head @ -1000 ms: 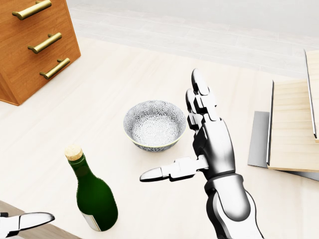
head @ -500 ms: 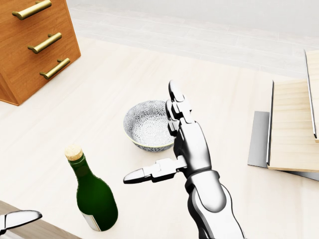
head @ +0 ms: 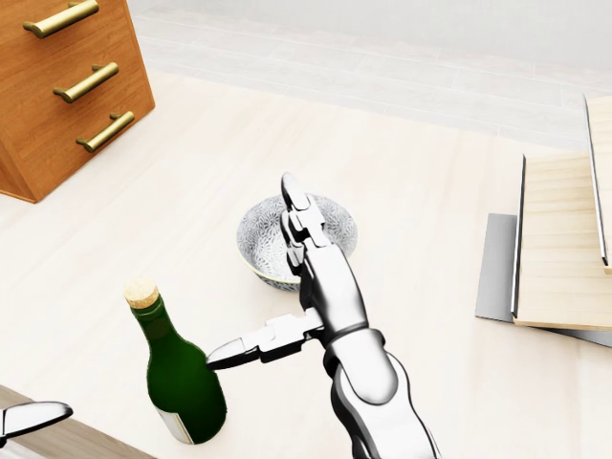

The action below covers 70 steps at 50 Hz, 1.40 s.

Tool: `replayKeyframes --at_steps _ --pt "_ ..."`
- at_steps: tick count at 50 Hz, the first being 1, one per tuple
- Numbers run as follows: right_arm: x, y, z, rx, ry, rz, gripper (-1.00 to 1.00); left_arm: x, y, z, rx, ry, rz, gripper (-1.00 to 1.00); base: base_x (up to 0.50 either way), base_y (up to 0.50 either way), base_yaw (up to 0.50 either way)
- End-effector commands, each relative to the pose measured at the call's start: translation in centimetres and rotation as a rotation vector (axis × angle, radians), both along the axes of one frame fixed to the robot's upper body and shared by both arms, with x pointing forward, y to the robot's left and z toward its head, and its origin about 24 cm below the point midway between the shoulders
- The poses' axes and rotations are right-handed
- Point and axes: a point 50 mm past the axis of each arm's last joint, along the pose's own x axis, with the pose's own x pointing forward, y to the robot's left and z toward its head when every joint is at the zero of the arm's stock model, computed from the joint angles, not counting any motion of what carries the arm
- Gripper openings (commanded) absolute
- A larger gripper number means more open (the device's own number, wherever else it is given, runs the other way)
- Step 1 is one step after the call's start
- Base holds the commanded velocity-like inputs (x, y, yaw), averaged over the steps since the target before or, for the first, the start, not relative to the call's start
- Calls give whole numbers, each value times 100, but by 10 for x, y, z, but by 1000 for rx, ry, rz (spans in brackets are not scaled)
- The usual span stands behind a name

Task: Put the wine bottle on the wine rack.

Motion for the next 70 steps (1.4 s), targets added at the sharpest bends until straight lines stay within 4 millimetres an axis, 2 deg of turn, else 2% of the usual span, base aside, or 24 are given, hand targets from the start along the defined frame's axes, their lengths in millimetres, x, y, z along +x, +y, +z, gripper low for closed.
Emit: replayKeyframes --at_steps 1,23,31,33,39,48,59,66,70 --pt "3 9 -1 -4 14 25 100 0 1 -1 -4 1 1 100 0 0 0" --pt "14 21 10 18 4 53 100 2 2 -8 -17 32 -3 100 0 0 0" --pt "14 21 10 18 4 53 100 2 2 -8 -17 32 -3 100 0 0 0" --pt "18 31 3 7 45 71 100 1 4 -6 -17 22 4 100 0 0 0" --pt "21 33 -3 -3 79 75 100 0 4 -4 -14 16 3 100 0 0 0" --pt "23 38 -1 0 82 87 100 1 3 -5 -15 19 2 100 0 0 0" --pt "22 48 1 23 87 138 100 -1 3 -3 -12 11 5 100 0 0 0" --pt "12 59 14 65 33 250 100 1 4 -7 -20 26 4 100 0 0 0" --pt "12 59 15 66 31 249 100 1 4 -7 -20 26 4 100 0 0 0"
